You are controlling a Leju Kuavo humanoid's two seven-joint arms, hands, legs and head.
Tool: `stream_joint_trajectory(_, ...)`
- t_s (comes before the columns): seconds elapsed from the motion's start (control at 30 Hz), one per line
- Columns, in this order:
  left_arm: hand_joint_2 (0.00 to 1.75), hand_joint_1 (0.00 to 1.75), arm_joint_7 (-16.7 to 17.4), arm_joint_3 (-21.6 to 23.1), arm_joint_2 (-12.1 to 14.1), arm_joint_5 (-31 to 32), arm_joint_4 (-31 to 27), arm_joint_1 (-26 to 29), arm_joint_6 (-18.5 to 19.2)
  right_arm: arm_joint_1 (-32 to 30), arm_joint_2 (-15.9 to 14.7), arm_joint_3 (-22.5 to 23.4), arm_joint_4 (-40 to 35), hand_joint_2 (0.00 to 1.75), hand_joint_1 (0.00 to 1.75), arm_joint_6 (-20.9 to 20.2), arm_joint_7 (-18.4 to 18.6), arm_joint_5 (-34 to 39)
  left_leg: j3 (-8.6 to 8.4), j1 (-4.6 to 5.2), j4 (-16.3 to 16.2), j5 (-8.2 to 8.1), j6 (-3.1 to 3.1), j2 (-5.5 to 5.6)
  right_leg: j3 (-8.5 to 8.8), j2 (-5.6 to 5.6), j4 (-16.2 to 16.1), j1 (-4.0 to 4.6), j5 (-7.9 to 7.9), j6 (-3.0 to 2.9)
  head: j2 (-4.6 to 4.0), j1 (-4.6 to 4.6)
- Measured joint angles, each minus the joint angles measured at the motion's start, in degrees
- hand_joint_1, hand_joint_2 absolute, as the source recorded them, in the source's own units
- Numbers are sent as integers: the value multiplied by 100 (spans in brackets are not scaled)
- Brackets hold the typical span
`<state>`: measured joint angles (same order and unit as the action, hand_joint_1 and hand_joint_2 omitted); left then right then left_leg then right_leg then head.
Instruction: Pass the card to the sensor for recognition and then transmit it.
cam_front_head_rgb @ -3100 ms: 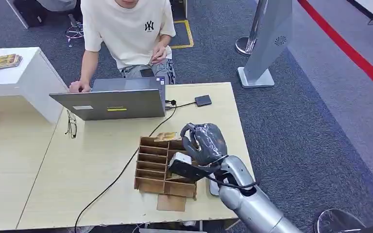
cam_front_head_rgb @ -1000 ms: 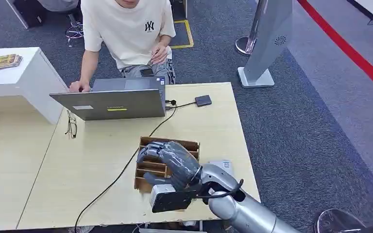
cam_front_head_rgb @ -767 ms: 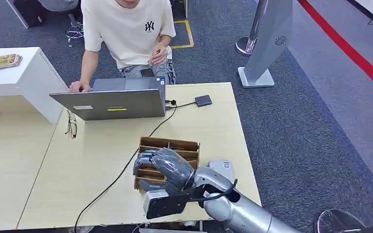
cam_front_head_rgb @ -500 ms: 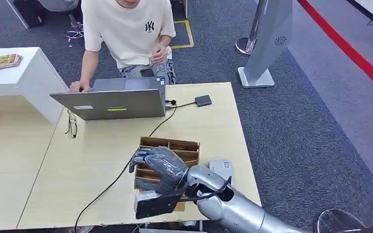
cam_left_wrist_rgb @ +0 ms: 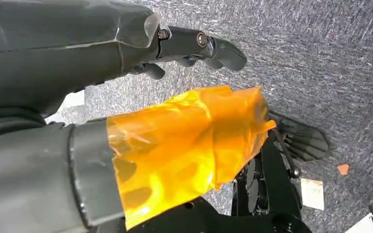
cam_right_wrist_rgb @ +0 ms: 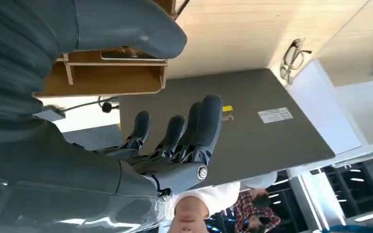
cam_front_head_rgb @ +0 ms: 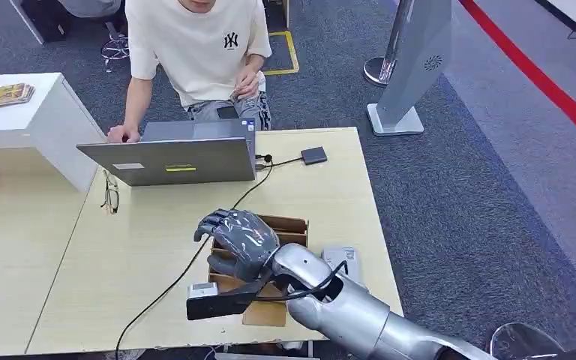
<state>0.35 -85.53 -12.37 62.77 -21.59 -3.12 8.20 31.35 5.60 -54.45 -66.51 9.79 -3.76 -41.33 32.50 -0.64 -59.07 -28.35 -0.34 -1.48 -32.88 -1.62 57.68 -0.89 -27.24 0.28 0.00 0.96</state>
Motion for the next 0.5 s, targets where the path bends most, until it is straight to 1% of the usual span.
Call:
stream_joint_trajectory(0.13, 0, 0, 9, 4, 13, 0, 13, 2, 0, 79, 61, -20, 195, 175, 86, 33, 74, -137, 0, 0, 0, 0, 0, 0, 0, 0, 0, 0, 0, 0, 0, 2)
stream_joint_trajectory(0.17, 0, 0, 11, 4, 17, 0, 15, 1, 0, 96, 81, -22, 255, 175, 89, 42, 74, -150, 0, 0, 0, 0, 0, 0, 0, 0, 0, 0, 0, 0, 0, 0)
stream_joint_trajectory(0.23, 0, 0, 15, 7, 22, -2, 15, -1, 0, 121, 114, -26, 330, 175, 86, 44, 118, -223, 0, 0, 0, 0, 0, 0, 0, 0, 0, 0, 0, 0, 0, 0)
stream_joint_trajectory(0.4, 0, 0, 35, 11, 24, -20, 15, 0, 0, 183, 175, -28, 568, 175, 86, 92, 205, -349, 0, 0, 0, 0, 0, 0, 0, 0, 0, 0, 0, 0, 0, -2)
stream_joint_trajectory(0.47, 0, 0, 44, 13, 24, -24, 15, -1, 0, 208, 184, -28, 645, 175, 82, 96, 214, -367, 0, 0, 0, 0, 0, 0, 0, 0, 0, 0, 0, 0, 0, 0)
stream_joint_trajectory(0.5, 0, 0, 55, 13, 24, -33, 15, 1, 0, 222, 184, -31, 688, 175, 84, 105, 216, -376, 0, 0, 0, 0, 0, 1, 0, 0, 0, 0, 0, 0, 0, 0)
